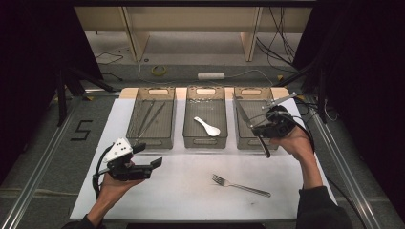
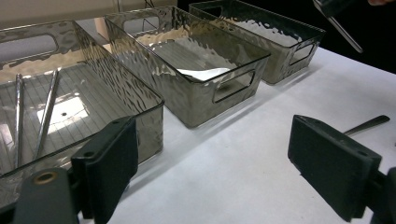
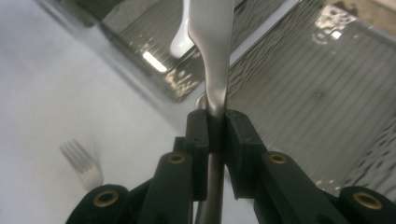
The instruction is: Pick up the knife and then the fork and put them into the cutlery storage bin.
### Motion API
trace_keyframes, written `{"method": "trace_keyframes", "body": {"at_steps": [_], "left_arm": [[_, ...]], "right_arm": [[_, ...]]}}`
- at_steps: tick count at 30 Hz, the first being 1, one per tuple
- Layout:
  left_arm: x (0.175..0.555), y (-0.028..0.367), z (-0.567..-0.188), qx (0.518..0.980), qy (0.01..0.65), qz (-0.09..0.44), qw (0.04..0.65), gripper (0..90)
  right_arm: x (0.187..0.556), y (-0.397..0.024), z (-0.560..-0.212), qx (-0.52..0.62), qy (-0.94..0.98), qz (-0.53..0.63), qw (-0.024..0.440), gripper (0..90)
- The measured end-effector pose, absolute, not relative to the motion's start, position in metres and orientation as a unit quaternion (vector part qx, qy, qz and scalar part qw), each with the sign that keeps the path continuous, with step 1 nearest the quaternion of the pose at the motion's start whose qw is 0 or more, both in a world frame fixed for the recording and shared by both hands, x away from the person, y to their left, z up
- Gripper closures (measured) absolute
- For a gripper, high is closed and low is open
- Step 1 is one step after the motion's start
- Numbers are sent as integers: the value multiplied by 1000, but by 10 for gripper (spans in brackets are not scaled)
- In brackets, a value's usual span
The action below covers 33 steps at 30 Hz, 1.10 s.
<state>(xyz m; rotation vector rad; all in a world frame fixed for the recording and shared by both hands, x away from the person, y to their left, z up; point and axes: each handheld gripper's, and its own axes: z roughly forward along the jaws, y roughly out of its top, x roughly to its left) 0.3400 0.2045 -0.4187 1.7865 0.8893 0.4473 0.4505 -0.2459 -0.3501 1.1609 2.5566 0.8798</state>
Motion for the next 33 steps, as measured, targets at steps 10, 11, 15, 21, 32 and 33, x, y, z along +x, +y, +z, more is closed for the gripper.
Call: {"method": "trace_keyframes", "body": {"at_steps": [10, 11, 15, 21, 32, 33], "left_arm": [[340, 204, -419, 745, 370, 186, 522, 160], [340, 204, -419, 745, 370, 186, 522, 159], [340, 204, -419, 746, 370, 185, 523, 160], [340, 204, -419, 746, 369, 184, 523, 160], [340, 204, -418, 746, 369, 183, 524, 160], [340, 204, -418, 745, 369, 183, 524, 159]], "right_arm": [[488, -240, -331, 417, 852, 298, 111, 809], [490, -240, -331, 418, 851, 298, 111, 809], [501, -238, -331, 429, 845, 300, 110, 809], [516, -241, -337, 451, 833, 301, 113, 809], [539, -245, -360, 497, 810, 287, 119, 808], [540, -244, -364, 502, 808, 285, 118, 808]]}}
